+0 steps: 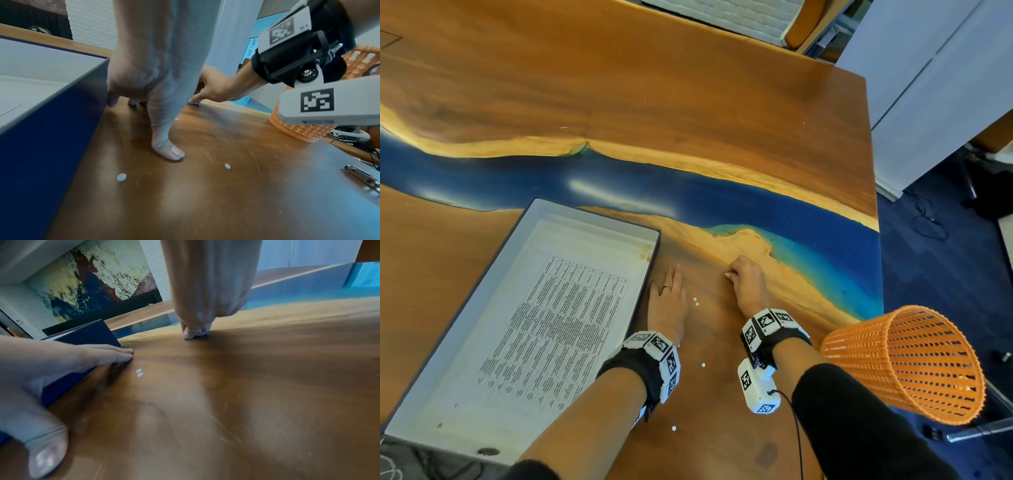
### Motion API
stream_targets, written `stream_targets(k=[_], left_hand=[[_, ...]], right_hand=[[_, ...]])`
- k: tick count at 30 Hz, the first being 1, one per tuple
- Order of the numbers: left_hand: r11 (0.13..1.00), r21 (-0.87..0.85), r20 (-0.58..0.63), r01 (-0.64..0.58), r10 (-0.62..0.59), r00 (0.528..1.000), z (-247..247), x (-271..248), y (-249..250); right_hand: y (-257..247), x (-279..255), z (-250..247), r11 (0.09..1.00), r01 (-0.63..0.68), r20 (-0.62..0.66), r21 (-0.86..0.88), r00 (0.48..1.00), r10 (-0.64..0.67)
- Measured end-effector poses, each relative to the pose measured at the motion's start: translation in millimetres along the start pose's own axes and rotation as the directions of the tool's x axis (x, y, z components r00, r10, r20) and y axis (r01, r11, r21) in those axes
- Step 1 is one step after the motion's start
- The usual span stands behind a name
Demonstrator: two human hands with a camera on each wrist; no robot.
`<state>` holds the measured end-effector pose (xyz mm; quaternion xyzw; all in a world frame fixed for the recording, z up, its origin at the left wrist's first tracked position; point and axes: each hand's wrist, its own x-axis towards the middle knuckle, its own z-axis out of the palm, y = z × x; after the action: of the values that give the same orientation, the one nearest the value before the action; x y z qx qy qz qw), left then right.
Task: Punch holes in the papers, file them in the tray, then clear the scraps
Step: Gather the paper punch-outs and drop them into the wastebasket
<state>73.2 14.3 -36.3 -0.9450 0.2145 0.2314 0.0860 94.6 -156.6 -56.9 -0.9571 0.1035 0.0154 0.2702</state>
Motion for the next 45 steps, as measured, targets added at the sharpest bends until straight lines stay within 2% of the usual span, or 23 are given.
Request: stream_targets(k=[10,17,23,26,30,32,37,41,45], left_hand=[[1.0,0.025,0.031,-0.017,0.016,0.999,-1,-1,-2],[0.998,0.055,0.048,-0.032,0.03,0.998,-1,-1,-3],[0.996,0.086,0.058,-0.029,0.024,0.998,-3,-2,-1],[0.994,0.097,0.037,-0.05,0.046,0.998,-5,-6,4],[0.978,0.127,0.031,-0.165,0.163,0.986,-8,-18,20],[0.964,0.145,0.044,-0.223,0.219,0.975,-11,-24,33],[0.922,0.145,0.037,-0.358,0.357,0.934,-5,-40,77],[0.871,0.16,0.136,-0.464,0.446,0.885,-3,-51,107],[0.863,0.209,0.211,-0.461,0.42,0.883,-8,-61,130]], right_hand=[[-2,-1,7,0.994,0.029,0.028,-0.105,0.999,-0.026],[-10,-3,10,0.972,-0.005,0.066,-0.235,0.998,0.021],[-6,-13,1,0.987,-0.065,0.06,-0.146,0.995,0.074],[-9,-19,-17,0.994,-0.098,0.029,-0.039,0.995,0.1],[-16,-35,-49,0.995,-0.074,-0.019,0.068,0.997,0.075],[-18,-46,-67,0.999,-0.05,-0.069,0.022,0.996,0.051],[-15,-67,-122,0.989,0.045,-0.244,0.142,0.97,-0.009],[-3,-92,-174,0.983,0.03,-0.335,0.182,0.942,0.033],[23,-132,-217,0.984,-0.04,-0.405,0.175,0.908,0.109]])
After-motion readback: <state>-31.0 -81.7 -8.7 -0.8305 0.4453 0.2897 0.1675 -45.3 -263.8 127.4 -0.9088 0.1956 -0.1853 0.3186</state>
